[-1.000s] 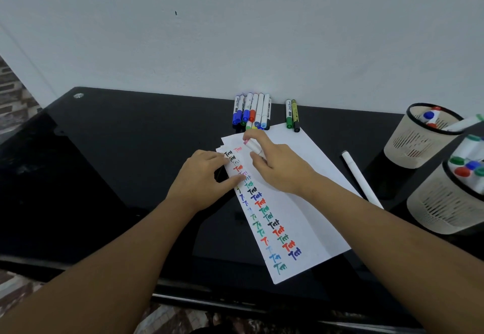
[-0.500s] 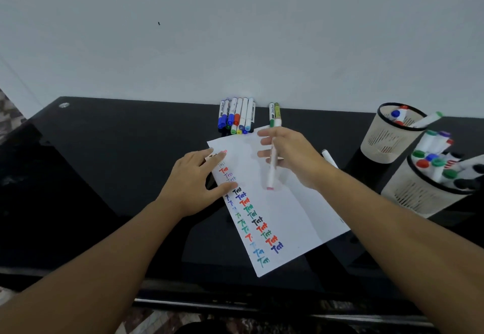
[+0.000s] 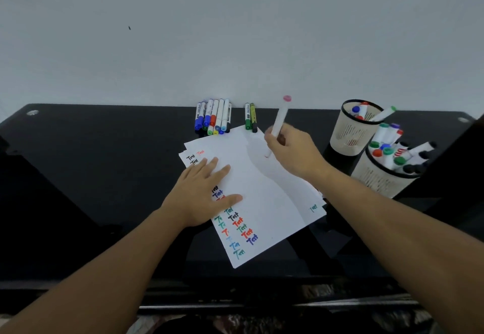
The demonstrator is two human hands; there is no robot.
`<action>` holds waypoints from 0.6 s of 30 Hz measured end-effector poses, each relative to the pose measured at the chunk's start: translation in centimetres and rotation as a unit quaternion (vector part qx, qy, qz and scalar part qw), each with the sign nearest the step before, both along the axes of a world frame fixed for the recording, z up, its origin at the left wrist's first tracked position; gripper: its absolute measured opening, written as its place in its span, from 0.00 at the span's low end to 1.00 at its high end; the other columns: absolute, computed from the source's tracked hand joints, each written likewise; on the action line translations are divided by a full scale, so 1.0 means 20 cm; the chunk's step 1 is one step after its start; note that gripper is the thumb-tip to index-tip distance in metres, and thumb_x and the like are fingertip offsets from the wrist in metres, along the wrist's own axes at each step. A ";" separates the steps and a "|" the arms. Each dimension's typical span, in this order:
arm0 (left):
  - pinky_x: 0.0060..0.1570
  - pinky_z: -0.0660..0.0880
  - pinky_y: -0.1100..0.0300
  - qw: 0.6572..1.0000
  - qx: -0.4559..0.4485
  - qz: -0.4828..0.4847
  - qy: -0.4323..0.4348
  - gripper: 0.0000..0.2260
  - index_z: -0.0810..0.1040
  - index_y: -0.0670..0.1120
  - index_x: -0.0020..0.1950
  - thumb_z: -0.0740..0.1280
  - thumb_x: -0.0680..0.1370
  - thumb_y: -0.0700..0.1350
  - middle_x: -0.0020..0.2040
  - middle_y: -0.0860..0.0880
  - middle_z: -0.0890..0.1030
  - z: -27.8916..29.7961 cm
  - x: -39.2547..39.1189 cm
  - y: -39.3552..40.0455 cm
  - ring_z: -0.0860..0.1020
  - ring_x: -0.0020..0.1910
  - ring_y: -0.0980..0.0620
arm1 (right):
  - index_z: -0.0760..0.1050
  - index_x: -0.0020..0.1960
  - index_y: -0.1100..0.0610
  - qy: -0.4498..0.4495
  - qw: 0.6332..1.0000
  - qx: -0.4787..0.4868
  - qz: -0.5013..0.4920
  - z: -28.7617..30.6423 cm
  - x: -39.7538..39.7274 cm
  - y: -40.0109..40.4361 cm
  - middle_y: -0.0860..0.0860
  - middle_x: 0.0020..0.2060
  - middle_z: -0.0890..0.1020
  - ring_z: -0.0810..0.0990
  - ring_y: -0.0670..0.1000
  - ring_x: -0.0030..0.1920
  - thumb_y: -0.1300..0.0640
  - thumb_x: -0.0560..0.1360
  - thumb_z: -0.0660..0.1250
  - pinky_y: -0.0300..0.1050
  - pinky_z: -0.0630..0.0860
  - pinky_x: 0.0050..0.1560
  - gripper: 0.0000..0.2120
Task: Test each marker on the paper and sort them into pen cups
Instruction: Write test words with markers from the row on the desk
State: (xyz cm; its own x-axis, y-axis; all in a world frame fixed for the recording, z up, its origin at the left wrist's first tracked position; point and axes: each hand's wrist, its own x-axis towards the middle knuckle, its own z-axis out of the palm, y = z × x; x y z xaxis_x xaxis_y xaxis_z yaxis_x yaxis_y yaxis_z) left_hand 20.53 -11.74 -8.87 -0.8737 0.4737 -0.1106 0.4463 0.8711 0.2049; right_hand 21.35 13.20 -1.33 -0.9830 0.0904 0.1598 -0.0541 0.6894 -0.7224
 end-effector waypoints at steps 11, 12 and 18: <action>0.80 0.41 0.49 1.000 0.011 0.003 -0.004 0.43 0.46 0.65 0.82 0.46 0.71 0.82 0.83 0.57 0.43 0.01 0.01 0.01 0.40 0.81 0.55 | 0.73 0.60 0.54 0.106 0.976 0.104 -0.158 0.40 -0.05 0.53 0.46 0.40 0.81 0.82 0.50 0.42 0.47 0.82 0.66 0.50 0.78 0.45 0.12; 0.80 0.41 0.49 1.000 0.013 0.004 -0.004 0.42 0.47 0.65 0.82 0.47 0.71 0.82 0.83 0.57 0.43 0.01 0.01 0.01 0.40 0.81 0.55 | 0.73 0.60 0.54 0.102 0.973 0.110 -0.177 0.42 -0.05 0.59 0.46 0.40 0.81 0.82 0.51 0.42 0.47 0.82 0.66 0.51 0.79 0.45 0.13; 0.79 0.42 0.50 1.000 0.022 0.010 -0.005 0.42 0.48 0.66 0.81 0.49 0.71 0.82 0.83 0.58 0.43 -0.01 0.00 0.01 0.41 0.81 0.56 | 0.72 0.61 0.55 0.074 0.961 0.131 -0.233 0.43 -0.07 0.80 0.52 0.48 0.83 0.82 0.55 0.46 0.47 0.82 0.66 0.49 0.75 0.44 0.13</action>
